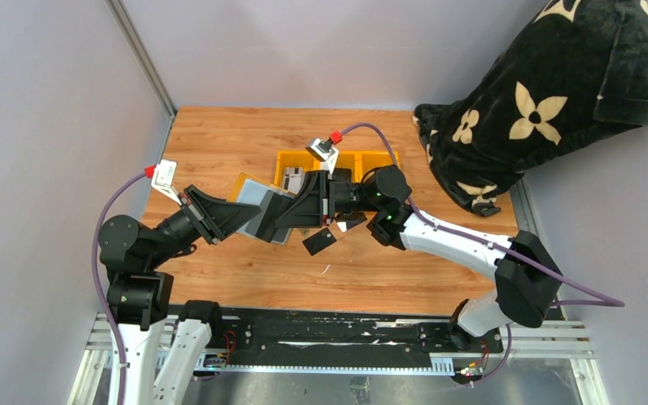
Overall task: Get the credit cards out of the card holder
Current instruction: Remove the credit card from the card holder.
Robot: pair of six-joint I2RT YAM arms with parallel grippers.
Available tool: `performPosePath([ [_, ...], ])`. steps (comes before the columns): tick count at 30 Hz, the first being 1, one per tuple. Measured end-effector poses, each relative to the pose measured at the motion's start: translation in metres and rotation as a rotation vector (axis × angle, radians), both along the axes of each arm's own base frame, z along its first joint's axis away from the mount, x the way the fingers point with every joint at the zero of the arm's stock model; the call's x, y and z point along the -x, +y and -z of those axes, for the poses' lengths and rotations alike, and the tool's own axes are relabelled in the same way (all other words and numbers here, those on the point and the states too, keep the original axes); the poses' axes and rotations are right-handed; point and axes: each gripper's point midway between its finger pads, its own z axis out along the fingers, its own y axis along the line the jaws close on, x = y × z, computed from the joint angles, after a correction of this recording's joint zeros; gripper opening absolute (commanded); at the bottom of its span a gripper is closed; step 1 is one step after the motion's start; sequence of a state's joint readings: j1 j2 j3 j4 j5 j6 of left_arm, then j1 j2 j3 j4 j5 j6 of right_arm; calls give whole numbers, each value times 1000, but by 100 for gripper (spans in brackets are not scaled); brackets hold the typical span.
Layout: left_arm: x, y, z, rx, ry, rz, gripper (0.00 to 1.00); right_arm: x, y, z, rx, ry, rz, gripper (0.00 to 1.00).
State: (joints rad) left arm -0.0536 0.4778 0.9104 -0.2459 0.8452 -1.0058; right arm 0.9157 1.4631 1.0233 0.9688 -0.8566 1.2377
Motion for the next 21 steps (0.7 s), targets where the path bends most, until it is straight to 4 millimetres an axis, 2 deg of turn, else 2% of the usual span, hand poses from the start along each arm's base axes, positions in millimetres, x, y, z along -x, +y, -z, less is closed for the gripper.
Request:
performPosePath([
  [3, 0, 0, -1, -1, -6, -1, 0, 0, -1, -8, -36, 10, -4, 32],
  [9, -2, 0, 0, -2, -2, -1, 0, -4, 5, -15, -79, 41, -22, 0],
  [16, -2, 0, -1, -14, -22, -4, 0, -5, 3, -9, -70, 64, -23, 0],
  [21, -5, 3, -2, -44, -52, -28, 0, -12, -20, 4, -10, 56, 27, 0],
])
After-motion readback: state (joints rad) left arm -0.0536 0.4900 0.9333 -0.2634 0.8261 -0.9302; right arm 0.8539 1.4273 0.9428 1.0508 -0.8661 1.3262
